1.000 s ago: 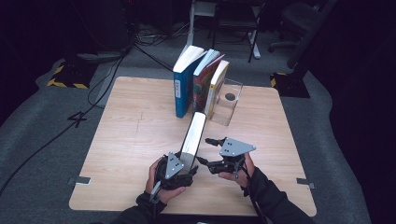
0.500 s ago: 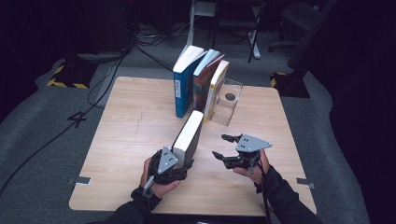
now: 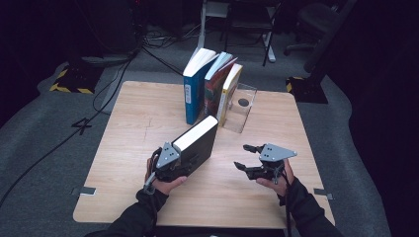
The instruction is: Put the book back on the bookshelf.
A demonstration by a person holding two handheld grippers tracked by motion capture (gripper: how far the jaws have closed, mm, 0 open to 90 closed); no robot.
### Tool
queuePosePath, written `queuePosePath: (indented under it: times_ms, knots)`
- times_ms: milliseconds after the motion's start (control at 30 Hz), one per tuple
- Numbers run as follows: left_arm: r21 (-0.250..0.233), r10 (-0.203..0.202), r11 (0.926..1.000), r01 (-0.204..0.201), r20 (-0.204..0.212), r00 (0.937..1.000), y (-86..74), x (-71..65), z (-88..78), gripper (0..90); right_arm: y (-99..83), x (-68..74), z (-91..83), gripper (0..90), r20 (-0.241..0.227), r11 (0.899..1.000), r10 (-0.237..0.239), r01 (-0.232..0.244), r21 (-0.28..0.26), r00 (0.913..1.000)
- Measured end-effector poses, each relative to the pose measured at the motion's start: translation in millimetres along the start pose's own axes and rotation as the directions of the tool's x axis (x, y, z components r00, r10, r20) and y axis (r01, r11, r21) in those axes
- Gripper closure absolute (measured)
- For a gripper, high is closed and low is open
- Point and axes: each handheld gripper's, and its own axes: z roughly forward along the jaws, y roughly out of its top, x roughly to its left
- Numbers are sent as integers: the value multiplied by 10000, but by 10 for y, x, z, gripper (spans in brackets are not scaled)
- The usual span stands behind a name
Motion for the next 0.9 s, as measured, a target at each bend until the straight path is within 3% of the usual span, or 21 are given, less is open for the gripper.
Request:
queuePosePath:
  times_ms: [133,167,267,433,500,667,767,800,833,900]
  knots:
    - [7,27,10000,-28,257,9997,14,38,28,503,-73,-61,-45,318,215,9996,135,-140,230,9997]
    - [19,16,10000,-17,493,9988,17,51,42,504,-86,-71,-55,318,200,9995,160,-165,257,9997]
    - [3,32,10000,-32,688,9976,20,57,54,505,-107,-92,-90,318,85,9995,175,-177,263,9998]
    - [38,138,9999,-145,1565,9876,29,21,85,502,-118,-84,-154,308,-300,9997,0,7,225,9995]
    - [122,249,9995,-282,2142,9765,37,-17,105,502,-123,-80,-162,306,-423,9997,20,-10,248,9991]
    - [295,711,9959,-858,3330,9402,62,-151,155,502,-139,-15,-199,291,-820,9979,-301,347,555,9962]
    - [338,874,9934,-1098,3979,9132,74,-231,187,502,-148,16,-232,285,-1020,9976,-303,365,595,9943]
    - [364,914,9923,-1186,4319,8973,77,-263,202,502,-153,25,-242,284,-1106,9979,-252,315,559,9935]
    - [338,956,9916,-1246,4555,8851,79,-281,214,502,-162,36,-255,283,-1271,9983,-189,256,516,9917]
    - [367,1019,9900,-1363,4820,8702,81,-328,224,502,-170,57,-260,278,-1374,9980,-197,278,568,9903]
